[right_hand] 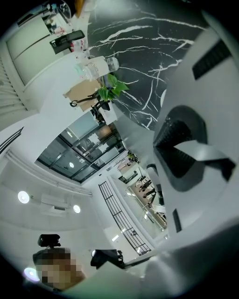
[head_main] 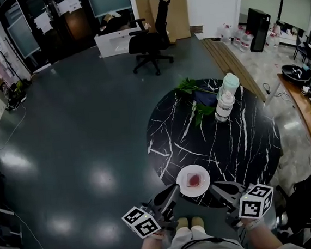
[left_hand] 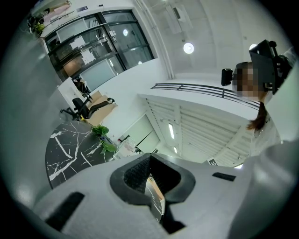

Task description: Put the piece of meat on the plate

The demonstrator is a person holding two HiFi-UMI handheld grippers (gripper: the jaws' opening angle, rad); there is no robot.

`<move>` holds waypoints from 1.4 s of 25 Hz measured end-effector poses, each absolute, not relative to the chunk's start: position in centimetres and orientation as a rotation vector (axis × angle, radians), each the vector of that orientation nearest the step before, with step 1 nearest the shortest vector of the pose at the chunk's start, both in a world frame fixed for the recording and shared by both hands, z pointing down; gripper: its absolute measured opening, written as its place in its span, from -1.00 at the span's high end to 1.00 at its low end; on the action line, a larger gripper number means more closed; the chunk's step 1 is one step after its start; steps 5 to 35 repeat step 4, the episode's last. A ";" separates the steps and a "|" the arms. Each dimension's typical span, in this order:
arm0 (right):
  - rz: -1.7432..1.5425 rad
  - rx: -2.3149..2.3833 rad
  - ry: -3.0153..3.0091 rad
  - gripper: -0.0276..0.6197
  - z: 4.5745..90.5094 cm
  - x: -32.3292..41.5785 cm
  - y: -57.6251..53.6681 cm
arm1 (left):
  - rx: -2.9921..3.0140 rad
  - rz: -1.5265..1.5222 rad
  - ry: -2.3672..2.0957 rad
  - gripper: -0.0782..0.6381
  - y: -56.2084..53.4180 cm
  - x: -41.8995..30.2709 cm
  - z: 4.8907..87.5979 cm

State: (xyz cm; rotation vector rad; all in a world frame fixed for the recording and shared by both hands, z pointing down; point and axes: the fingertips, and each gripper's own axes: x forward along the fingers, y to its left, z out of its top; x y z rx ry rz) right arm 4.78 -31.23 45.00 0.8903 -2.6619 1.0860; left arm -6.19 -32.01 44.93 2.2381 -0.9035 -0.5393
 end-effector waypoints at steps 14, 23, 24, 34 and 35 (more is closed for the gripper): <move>1.071 0.884 -2.659 0.88 45.6 4.6 -31.4 | 2.228 -0.539 -0.915 0.76 -32.2 -6.5 45.4; 1.071 0.884 -2.659 0.88 45.6 4.6 -31.4 | 2.228 -0.539 -0.915 0.76 -32.2 -6.5 45.4; 1.071 0.884 -2.659 0.88 45.6 4.6 -31.4 | 2.228 -0.539 -0.915 0.76 -32.2 -6.5 45.4; 1.071 0.884 -2.659 0.88 45.6 4.6 -31.4 | 2.228 -0.539 -0.915 0.76 -32.2 -6.5 45.4; 1.071 0.884 -2.659 0.88 45.6 4.6 -31.4 | 2.228 -0.539 -0.915 0.76 -32.2 -6.5 45.4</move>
